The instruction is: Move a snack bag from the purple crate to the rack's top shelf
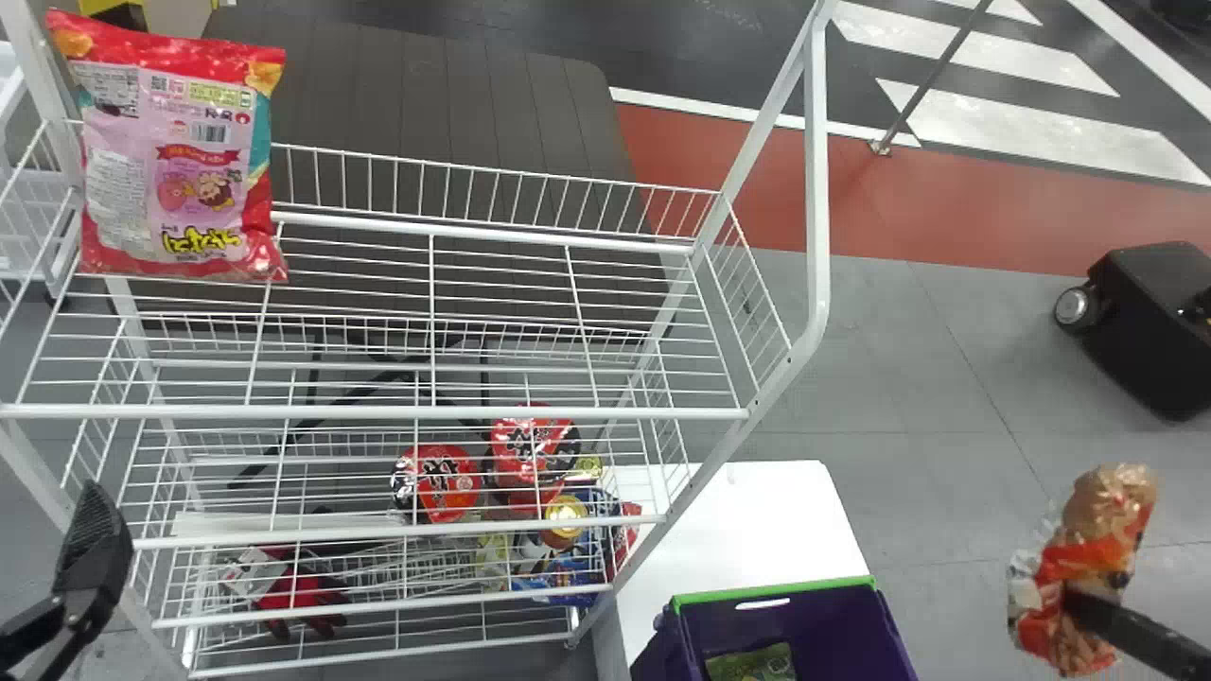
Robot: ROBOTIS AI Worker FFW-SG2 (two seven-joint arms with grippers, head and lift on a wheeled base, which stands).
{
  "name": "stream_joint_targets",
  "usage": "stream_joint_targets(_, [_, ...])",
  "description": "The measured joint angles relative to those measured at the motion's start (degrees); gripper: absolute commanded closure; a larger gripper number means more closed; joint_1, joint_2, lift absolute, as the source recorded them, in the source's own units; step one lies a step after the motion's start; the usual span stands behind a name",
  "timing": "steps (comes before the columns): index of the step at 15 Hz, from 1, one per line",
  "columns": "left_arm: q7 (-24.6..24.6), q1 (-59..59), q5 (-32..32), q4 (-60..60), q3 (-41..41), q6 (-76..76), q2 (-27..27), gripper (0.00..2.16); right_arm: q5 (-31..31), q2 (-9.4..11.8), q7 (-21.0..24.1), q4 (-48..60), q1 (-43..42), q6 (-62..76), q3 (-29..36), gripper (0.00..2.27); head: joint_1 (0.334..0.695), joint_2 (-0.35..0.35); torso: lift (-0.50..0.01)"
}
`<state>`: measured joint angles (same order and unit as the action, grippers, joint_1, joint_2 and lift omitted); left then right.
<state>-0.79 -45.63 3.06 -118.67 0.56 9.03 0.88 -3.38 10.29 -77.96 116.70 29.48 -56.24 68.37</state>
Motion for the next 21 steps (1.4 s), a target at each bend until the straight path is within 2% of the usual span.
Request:
stream_joint_targets(5, [0.6,-0.7,-1.0,-0.2,0.9,0.2,0.0,0.13,-6.9,-1.7,0.0,9.2,-5.8,-15.1,4.9,2.11,0.695,-0.350,0.000])
stream_joint_targets(9, [0.8,-0.8,-1.5,0.0,1.3,0.5,0.0,0.13,-7.8,-1.9,0.0,16.1,-11.5,-28.8,4.4,2.11,0.695,-0.350,0.000])
stream_joint_targets(12, [0.8,-0.9,-1.5,0.4,1.5,0.8,0.0,0.13,-10.3,-2.1,0.3,20.1,-15.5,-33.3,4.2,2.11,0.695,-0.350,0.000])
stream_joint_targets(16, [1.5,-0.9,-2.1,0.6,2.1,0.9,0.0,0.13,-16.2,-2.6,6.2,23.3,-19.8,-33.7,2.7,2.11,0.695,-0.350,0.000])
stream_joint_targets(18, [1.6,-0.8,-2.5,0.7,2.4,0.9,0.0,0.13,-21.7,-4.7,9.2,23.1,-21.4,-33.7,1.8,2.11,0.695,-0.350,0.000])
stream_joint_targets(20, [1.6,-0.8,-2.6,0.8,2.4,0.9,0.0,0.13,-24.3,-7.6,10.8,22.2,-22.3,-33.7,-1.0,2.11,0.695,-0.350,0.000])
stream_joint_targets(21, [1.7,-0.9,-2.6,0.8,2.4,0.9,0.0,0.13,-25.0,-8.7,11.4,21.5,-22.5,-33.7,-3.1,2.11,0.695,-0.307,0.000])
